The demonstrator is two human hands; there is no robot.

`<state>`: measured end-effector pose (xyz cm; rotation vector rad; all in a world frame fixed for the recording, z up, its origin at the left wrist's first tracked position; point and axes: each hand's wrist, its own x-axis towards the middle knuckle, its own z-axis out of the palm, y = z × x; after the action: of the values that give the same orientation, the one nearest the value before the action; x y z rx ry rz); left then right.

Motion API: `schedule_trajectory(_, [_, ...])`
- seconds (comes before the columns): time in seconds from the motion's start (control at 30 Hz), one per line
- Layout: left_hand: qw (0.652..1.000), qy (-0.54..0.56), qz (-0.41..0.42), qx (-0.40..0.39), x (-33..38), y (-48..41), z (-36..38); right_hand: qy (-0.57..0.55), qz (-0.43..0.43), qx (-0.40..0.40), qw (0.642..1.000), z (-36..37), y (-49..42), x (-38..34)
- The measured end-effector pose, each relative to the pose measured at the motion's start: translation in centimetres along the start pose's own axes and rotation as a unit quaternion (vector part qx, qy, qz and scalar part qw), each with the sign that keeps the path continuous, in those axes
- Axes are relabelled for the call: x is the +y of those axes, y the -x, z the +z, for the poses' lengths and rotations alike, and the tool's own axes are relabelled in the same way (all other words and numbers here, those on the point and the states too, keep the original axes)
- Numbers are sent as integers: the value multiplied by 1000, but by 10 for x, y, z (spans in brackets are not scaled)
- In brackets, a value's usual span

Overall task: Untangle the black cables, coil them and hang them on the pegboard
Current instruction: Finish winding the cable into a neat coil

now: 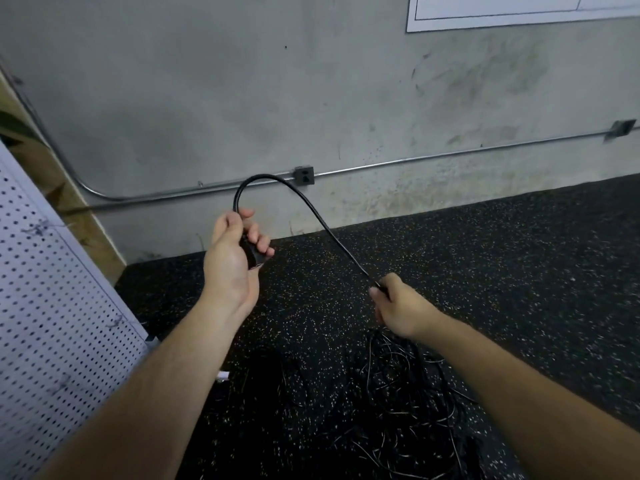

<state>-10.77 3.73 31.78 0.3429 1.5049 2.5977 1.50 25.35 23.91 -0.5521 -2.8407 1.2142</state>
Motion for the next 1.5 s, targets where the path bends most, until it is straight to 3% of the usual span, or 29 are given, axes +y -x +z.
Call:
schedule_trajectory(0.07, [1000, -23, 6, -13, -2, -3, -3, 7, -57, 33, 998, -6, 2, -15])
schedule_trajectory(0.17, [997, -40, 2, -59, -4, -2, 0, -3, -125, 21, 992, -9, 6, -49])
schedule_trajectory(0.37, [987, -99, 14, -125, -9, 4, 9, 143, -236, -7, 961, 11, 13, -87])
schedule_trajectory(0.47, [968, -185, 16, -168, -9, 9, 12, 193, -260, 21, 946, 12, 15, -97])
schedule_trajectory(0.6, [958, -236, 3, -161, -5, 12, 11, 180, -266, 74, 944, 6, 18, -98])
schedule_trajectory(0.77, [963, -224, -15, -149, 0, 12, 8, 163, -272, 101, 943, -4, 24, -94])
schedule_trajectory(0.97, [873, -425, -12, -237, -6, 24, 16, 116, -292, 129, 941, -14, 25, -95])
schedule_trajectory(1.07, [892, -380, -31, -243, -3, 22, 15, 8, -265, 125, 956, -24, 24, -87])
schedule_trajectory(1.2, [975, -114, -84, -173, 22, 4, 2, -39, -195, 59, 978, -28, 14, -41])
schedule_trajectory(1.3, [991, 38, -50, -114, 48, -17, -18, -39, -102, 38, 993, -30, 8, 7])
schedule_trajectory(1.37, [993, 52, -32, -100, 50, -25, -28, -74, -68, 59, 993, -33, 6, 20])
schedule_trajectory(1.5, [992, 12, -61, -114, 34, -16, -22, -262, -65, 84, 959, -39, 0, -12])
